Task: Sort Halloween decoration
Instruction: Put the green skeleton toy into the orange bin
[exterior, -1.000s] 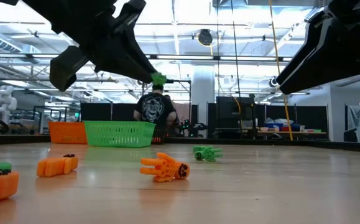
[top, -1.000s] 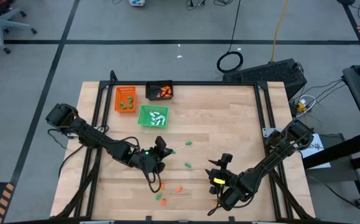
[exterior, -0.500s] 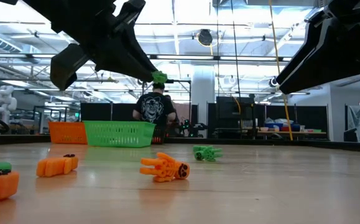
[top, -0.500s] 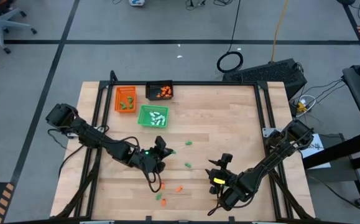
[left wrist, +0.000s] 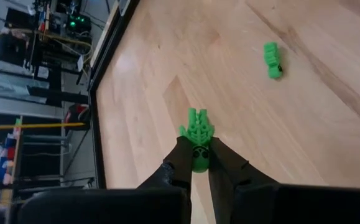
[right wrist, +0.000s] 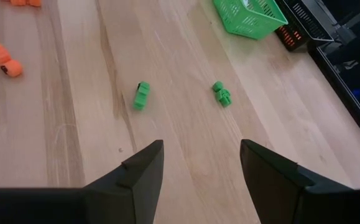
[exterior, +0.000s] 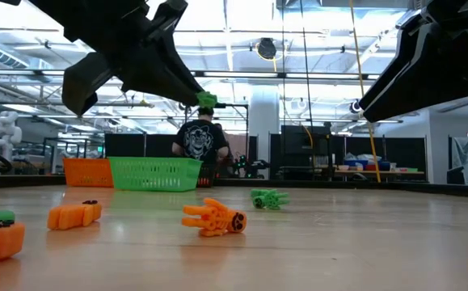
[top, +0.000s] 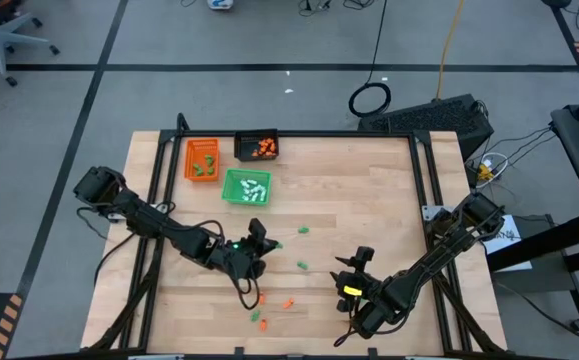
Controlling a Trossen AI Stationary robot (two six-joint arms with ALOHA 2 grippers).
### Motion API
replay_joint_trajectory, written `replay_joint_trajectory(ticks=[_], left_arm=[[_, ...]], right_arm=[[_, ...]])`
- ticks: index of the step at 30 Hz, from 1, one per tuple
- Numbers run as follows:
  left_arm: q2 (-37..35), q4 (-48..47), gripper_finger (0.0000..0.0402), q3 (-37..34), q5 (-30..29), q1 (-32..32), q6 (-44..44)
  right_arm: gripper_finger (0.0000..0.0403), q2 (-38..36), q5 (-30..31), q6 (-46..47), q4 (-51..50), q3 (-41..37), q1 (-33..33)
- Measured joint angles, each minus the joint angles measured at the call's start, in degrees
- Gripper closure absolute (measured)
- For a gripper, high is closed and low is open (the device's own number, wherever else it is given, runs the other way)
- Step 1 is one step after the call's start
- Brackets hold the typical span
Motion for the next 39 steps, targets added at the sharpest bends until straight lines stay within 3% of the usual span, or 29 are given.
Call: replay_joint_trajectory(ticks=[7, 16, 20, 30, 39], left_arm=[[0.0, 0.0, 0.0379, 0.0, 0.1, 0.0, -5.4], [0.0, -1.0, 0.0379, 0.0, 0.3, 0.0, -31.7], [-2.0, -5.7, 0.0379, 0.0, 6.3, 0.2, -32.1], [-18.9, -26.5, 0.0379, 0.0, 9.6, 6.0, -32.2], [-35.7, -36.2, 0.0379, -1.6, 7.4, 19.0, -36.2]], right_arm=[[0.0206, 0.0, 0.0, 0.0, 0.0, 0.0, 0.0], [0.0206, 0.0, 0.0, 0.0, 0.9, 0.0, 0.0], [0.0206, 0.0, -0.1, 0.0, 1.6, 0.0, 0.0], [0.0206, 0.0, -0.1, -0.1, 2.2, 0.0, -0.1], [0.0206, 0.0, -0.2, -0.2, 3.1, 0.0, -0.2]])
